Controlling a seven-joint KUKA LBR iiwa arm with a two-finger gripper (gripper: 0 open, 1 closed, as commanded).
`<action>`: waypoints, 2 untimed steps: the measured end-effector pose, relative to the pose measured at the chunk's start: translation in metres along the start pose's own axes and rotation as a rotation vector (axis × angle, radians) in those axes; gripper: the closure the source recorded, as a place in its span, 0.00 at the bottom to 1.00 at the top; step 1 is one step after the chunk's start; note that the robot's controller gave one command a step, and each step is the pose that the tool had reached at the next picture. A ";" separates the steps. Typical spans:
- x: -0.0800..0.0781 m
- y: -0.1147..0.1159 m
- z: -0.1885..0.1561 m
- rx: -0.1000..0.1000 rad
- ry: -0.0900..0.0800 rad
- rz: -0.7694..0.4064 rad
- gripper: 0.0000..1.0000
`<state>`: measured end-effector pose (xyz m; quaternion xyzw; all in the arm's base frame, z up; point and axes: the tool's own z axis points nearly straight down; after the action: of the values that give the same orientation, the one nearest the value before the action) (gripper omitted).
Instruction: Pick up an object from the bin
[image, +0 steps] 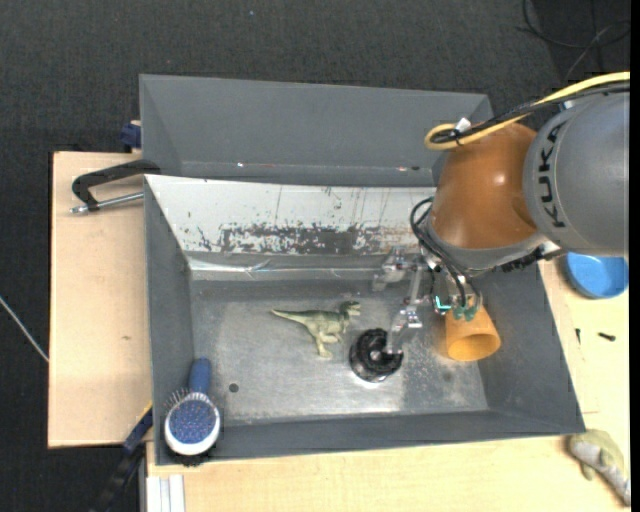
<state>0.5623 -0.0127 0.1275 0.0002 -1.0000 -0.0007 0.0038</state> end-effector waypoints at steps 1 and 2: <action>0.015 0.011 0.038 0.000 -0.021 0.086 0.00; 0.018 0.012 0.042 0.000 -0.009 0.086 1.00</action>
Offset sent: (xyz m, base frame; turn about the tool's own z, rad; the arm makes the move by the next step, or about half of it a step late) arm -0.0250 0.0147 -0.0575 0.0950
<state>0.5443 -0.0008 0.0858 -0.0426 -0.9991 -0.0005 -0.0007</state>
